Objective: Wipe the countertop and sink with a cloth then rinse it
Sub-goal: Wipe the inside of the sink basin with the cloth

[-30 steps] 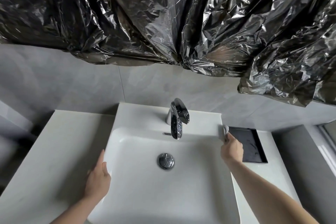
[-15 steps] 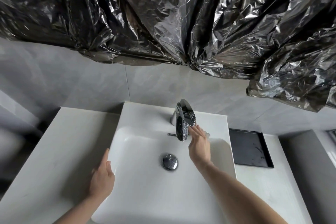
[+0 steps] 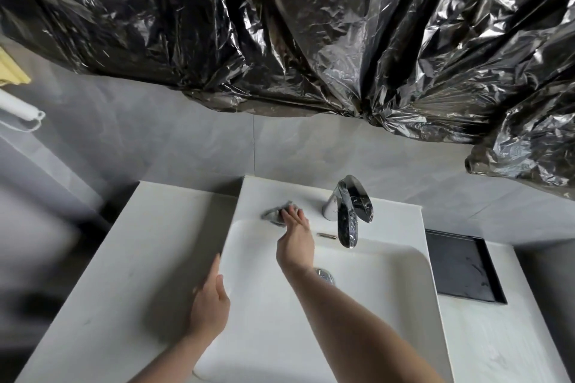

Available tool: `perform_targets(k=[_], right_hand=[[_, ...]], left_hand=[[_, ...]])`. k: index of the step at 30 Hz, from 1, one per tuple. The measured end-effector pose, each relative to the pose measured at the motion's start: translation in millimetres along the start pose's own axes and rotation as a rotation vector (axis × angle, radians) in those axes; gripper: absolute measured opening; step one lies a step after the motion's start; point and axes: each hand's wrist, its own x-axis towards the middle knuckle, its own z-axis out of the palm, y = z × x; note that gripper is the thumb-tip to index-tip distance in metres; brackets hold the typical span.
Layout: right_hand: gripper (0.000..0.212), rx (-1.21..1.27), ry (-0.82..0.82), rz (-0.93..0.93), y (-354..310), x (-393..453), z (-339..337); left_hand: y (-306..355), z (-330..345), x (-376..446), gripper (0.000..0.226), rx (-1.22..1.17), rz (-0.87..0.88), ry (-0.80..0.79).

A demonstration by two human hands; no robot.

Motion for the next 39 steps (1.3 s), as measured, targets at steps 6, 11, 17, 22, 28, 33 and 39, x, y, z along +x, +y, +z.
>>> perform_targets(k=[6, 11, 17, 22, 28, 33, 39], right_hand=[[0.078, -0.124, -0.001, 0.096, -3.4, 55.0, 11.5], [0.075, -0.187, -0.173, -0.156, -42.3, 50.0, 38.9], [0.084, -0.202, -0.300, -0.320, -23.4, 50.9, 34.7], [0.087, -0.196, -0.082, -0.107, 36.0, 38.7, -8.8], [0.084, -0.049, 0.066, -0.002, 38.8, -7.3, 1.3], [0.079, 0.050, -0.015, -0.089, -1.0, -31.7, 32.5], [0.048, -0.013, 0.018, -0.086, 6.8, -32.2, 44.3]], left_hand=[[-1.1, -3.1, 2.3, 0.052, 0.004, -0.003, -0.015], [-2.2, -3.5, 3.1, 0.051, 0.022, -0.002, -0.016], [-1.6, -6.6, 2.3, 0.051, 0.020, 0.023, -0.023], [-1.7, -6.2, 1.2, 0.052, -0.015, 0.013, -0.016], [-1.4, -7.0, -0.7, 0.052, -0.031, 0.016, -0.016], [-2.1, -5.0, 0.3, 0.051, -0.004, 0.044, -0.009], [-5.8, -3.4, 1.3, 0.052, -0.002, 0.067, 0.005]])
